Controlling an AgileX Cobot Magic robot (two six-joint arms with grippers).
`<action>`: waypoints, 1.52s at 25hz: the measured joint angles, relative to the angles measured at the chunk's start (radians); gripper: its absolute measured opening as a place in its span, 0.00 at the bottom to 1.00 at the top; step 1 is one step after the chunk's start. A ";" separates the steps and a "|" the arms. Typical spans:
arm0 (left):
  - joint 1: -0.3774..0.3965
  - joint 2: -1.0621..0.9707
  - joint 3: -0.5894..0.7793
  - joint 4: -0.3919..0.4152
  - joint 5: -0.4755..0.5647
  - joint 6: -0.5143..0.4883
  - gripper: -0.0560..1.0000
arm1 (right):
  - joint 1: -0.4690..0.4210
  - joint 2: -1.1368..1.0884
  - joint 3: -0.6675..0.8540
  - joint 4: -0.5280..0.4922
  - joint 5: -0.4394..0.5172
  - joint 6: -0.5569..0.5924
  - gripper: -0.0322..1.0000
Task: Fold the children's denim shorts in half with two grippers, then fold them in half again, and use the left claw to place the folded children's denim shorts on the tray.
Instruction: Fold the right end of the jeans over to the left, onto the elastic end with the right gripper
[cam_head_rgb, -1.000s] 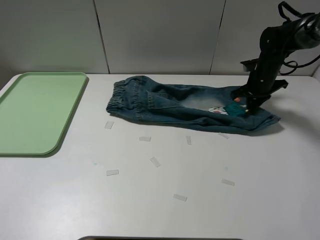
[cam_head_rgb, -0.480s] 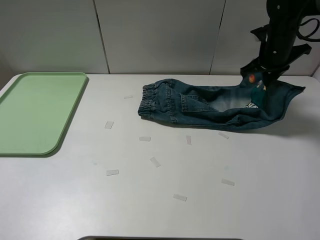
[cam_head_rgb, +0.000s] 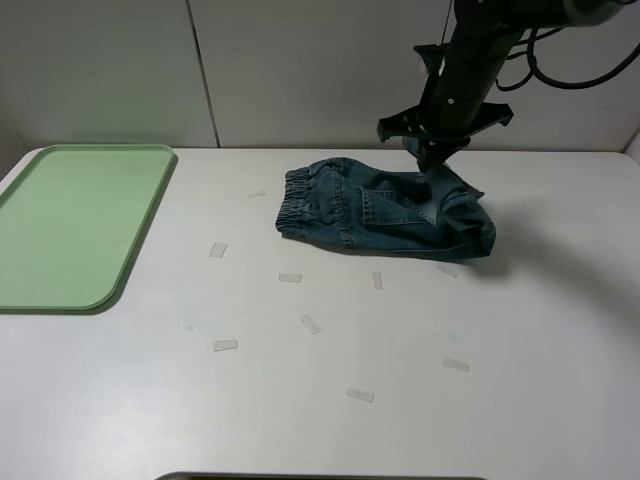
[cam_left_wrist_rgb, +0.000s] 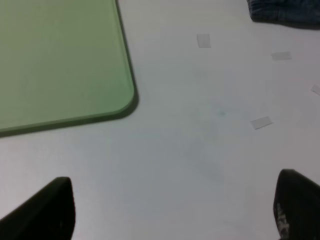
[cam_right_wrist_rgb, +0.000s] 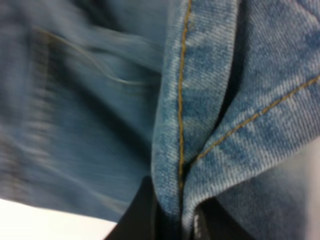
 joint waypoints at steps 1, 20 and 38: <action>0.000 0.000 0.000 0.000 0.000 0.000 0.80 | 0.015 0.000 0.000 0.020 -0.019 0.025 0.08; 0.000 0.000 0.000 0.093 0.003 0.044 0.80 | 0.212 0.009 0.000 0.252 -0.318 0.143 0.08; 0.000 0.000 0.000 0.141 0.003 0.045 0.80 | 0.216 0.030 0.002 0.268 -0.508 -0.053 0.70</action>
